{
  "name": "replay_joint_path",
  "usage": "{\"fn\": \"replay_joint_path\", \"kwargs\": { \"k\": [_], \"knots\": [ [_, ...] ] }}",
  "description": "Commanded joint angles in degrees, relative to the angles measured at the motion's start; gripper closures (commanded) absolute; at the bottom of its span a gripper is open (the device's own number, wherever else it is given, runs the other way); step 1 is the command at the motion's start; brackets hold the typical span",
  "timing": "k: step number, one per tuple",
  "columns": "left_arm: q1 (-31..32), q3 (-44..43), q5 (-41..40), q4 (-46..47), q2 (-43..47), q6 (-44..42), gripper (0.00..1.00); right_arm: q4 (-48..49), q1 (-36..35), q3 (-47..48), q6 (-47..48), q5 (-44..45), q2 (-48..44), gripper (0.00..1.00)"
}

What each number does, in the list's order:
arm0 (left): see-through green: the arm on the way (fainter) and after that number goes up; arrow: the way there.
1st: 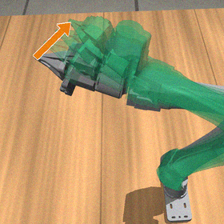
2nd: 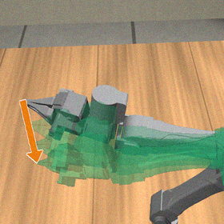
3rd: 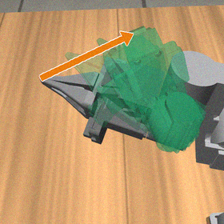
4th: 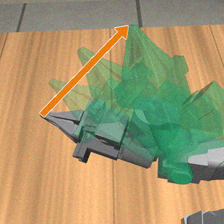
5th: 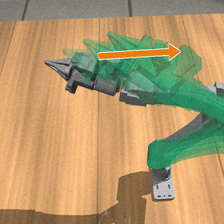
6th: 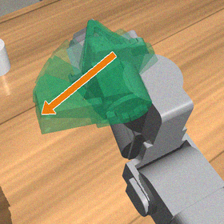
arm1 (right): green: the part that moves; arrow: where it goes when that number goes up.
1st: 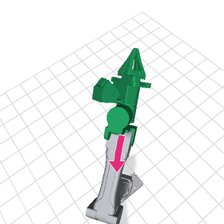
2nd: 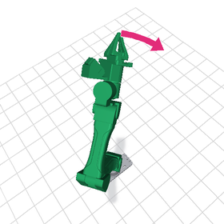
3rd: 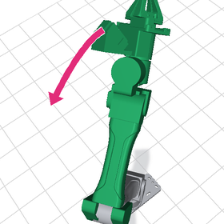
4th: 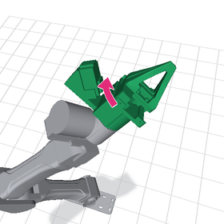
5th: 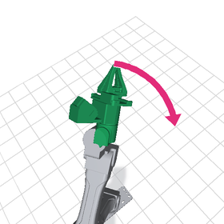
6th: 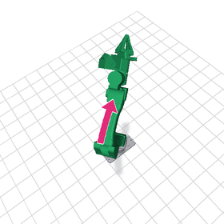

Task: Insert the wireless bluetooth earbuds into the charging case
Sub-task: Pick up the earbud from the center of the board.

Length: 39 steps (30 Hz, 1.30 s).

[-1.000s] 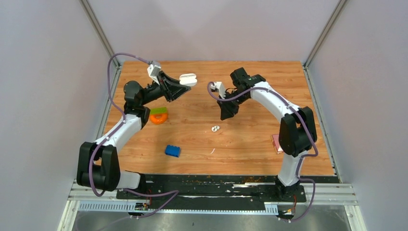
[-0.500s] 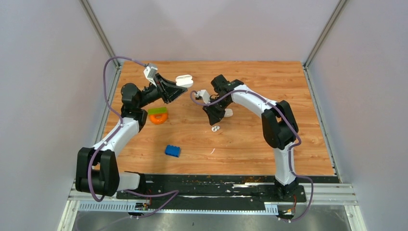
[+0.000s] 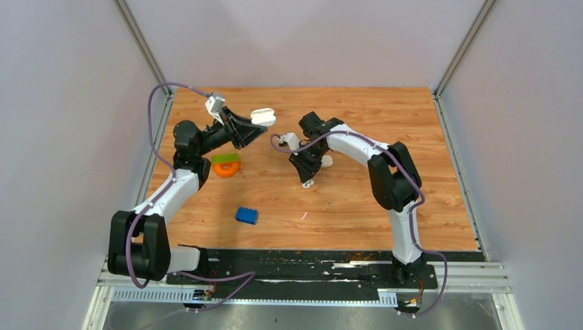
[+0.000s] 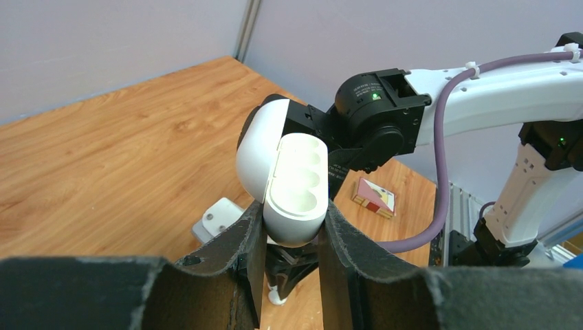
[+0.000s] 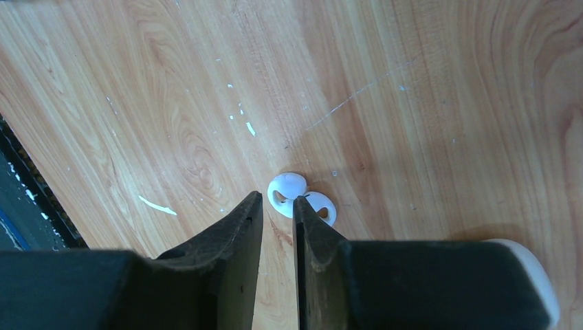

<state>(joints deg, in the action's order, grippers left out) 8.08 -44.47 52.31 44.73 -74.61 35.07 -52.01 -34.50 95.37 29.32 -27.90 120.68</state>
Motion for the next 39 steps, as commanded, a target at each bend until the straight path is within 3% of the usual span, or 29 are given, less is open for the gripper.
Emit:
{"fn": "replay_joint_path", "kwargs": {
  "k": [1, 20, 32, 39],
  "knots": [
    [-0.43, 0.48, -0.53, 1.98, 1.97, -0.21, 1.00, 1.46, -0.88, -0.29, -1.17, -0.02, 0.42, 0.77],
    [-0.43, 0.79, -0.99, 1.32, 2.13, -0.47, 1.00, 1.76, -1.53, -1.10, -0.90, 0.38, 1.49, 0.77],
    [-0.43, 0.61, -1.12, 1.32, 1.50, -0.37, 1.00, 1.88, -1.91, -2.03, 0.69, 2.72, 1.16, 0.66],
    [-0.43, 0.64, -1.10, 1.68, 1.20, 0.00, 1.00, 2.63, -2.02, -2.71, 1.41, 4.82, 0.57, 0.67]
  ]
}}
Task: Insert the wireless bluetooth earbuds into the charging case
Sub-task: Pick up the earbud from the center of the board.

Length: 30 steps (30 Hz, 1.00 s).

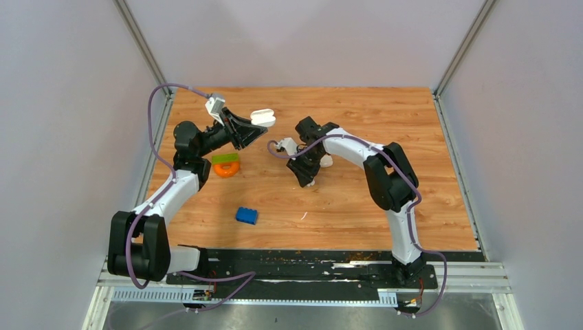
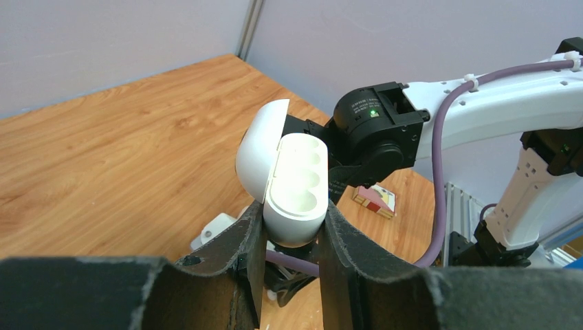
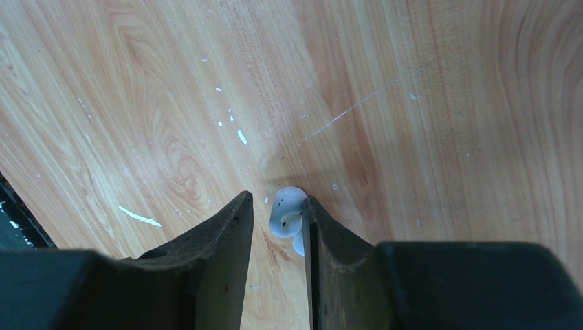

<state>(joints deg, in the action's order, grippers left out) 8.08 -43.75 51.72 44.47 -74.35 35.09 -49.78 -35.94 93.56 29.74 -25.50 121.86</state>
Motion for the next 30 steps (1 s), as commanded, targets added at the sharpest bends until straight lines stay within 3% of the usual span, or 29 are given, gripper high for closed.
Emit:
{"fn": "replay_joint_path", "kwargs": {
  "k": [1, 30],
  "knots": [
    [-0.43, -0.11, -0.61, 1.94, 0.93, 0.09, 1.00, 0.45, -0.55, -0.65, 1.01, 2.87, -0.58, 0.68],
    [-0.43, -1.08, -0.02, 4.40, -2.75, 2.61, 1.00, -0.39, -0.36, -1.06, -0.33, 7.08, -4.84, 0.74]
  ]
}}
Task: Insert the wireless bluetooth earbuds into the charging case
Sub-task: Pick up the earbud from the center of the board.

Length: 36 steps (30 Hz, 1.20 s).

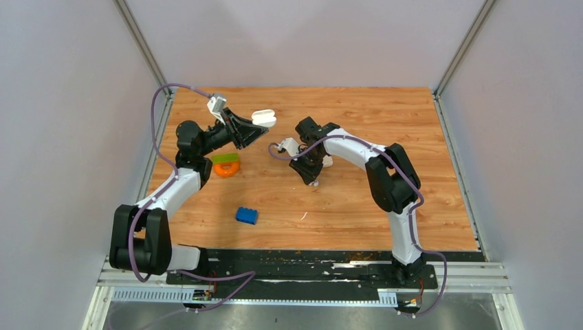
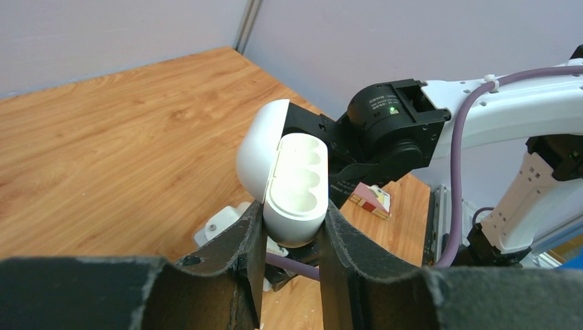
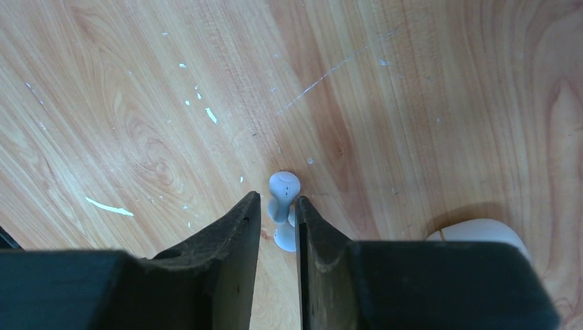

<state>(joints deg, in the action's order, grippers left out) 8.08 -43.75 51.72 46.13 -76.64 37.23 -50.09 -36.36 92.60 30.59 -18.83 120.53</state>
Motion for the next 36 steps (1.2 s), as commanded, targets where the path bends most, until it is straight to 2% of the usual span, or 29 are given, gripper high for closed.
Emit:
{"fn": "replay_joint_path", "kwargs": {
  "k": [1, 4, 14, 22, 26, 29, 36],
  "knots": [
    [-0.43, -1.12, 0.01, 2.82, -0.51, 0.48, 1.00, -0.14, 0.02, -0.05, -1.29, 0.33, -3.62, 0.75],
    [-0.43, -1.08, 0.01, 3.05, -0.84, 0.69, 1.00, -0.30, 0.10, -0.05, -1.35, -0.38, -3.73, 0.80],
    [-0.43, -1.17, 0.06, 3.70, -1.57, 1.50, 1.00, -0.05, 0.15, -1.11, -0.36, -0.07, -2.41, 0.81],
    [-0.43, -0.75, 0.09, 3.77, -1.39, 1.54, 1.00, -0.74, 0.36, 0.76, -0.05, -0.04, -2.80, 0.87],
    [-0.43, -0.68, 0.10, 3.88, -1.72, 1.56, 1.00, -1.49, 0.67, 0.86, 1.41, -0.71, -4.76, 1.00],
    [-0.39, -0.81, 0.40, 3.95, -2.20, 1.33, 1.00, -2.71, 0.78, 1.39, 3.50, -0.91, -7.74, 1.00],
    [-0.35, -1.42, 3.96, 7.34, -5.19, 0.68, 1.00, -20.41, 1.18, 9.04, 17.58, -3.20, -13.35, 1.00]
  ]
}}
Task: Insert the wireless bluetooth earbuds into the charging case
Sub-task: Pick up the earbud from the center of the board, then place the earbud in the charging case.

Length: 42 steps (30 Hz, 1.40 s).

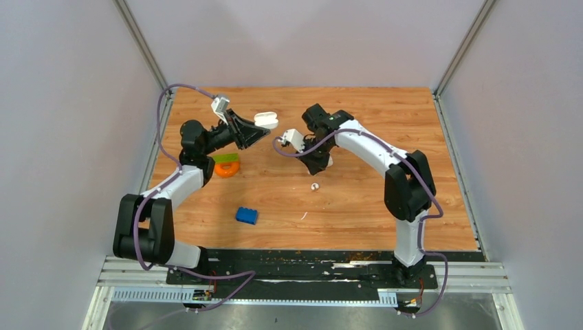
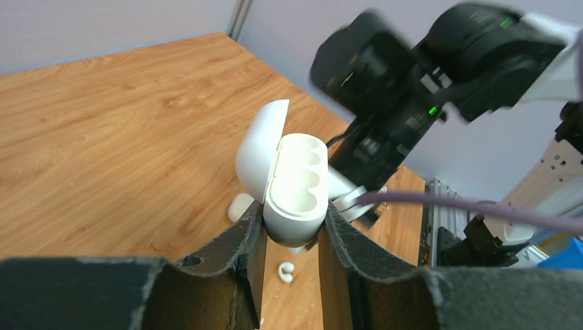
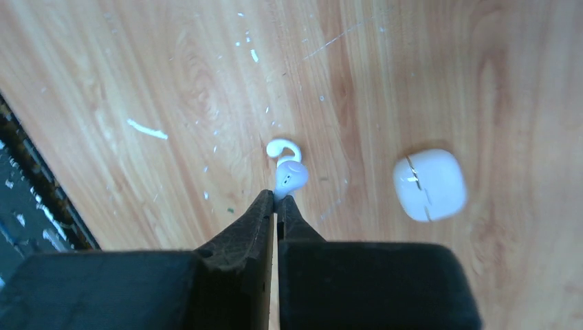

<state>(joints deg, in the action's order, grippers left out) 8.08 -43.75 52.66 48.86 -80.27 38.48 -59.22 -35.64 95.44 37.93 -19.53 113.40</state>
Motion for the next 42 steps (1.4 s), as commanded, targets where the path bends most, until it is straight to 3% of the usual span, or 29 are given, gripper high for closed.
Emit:
{"fn": "replay_joint_path", "kwargs": {
  "k": [1, 9, 12, 23, 29, 42],
  "knots": [
    [-0.34, -1.45, 3.60, 5.18, -1.97, -0.98, 1.00, -13.96, 0.49, 7.23, 12.70, -2.91, -7.03, 1.00],
    [2.25, -0.01, 10.70, 9.23, -2.22, -6.14, 1.00, -28.71, 0.66, 17.56, 31.41, -7.71, -14.43, 1.00],
    [3.71, 1.88, 13.12, 10.19, -1.54, -9.28, 1.00, -30.11, 0.34, 20.22, 33.18, -10.36, -16.32, 1.00],
    [9.19, 7.04, 13.34, 7.86, -2.10, -25.74, 1.00, -32.81, -9.30, 31.25, 20.38, -2.95, -10.27, 1.00],
    [11.61, 6.37, 12.13, 1.07, -1.29, -33.07, 1.00, -32.84, -11.40, 32.68, 17.69, 1.19, -8.00, 1.00],
    [13.50, 6.13, 12.55, 1.43, -0.76, -32.36, 1.00, -32.87, -12.58, 35.79, 15.24, 5.73, -3.81, 1.00]
  ]
}}
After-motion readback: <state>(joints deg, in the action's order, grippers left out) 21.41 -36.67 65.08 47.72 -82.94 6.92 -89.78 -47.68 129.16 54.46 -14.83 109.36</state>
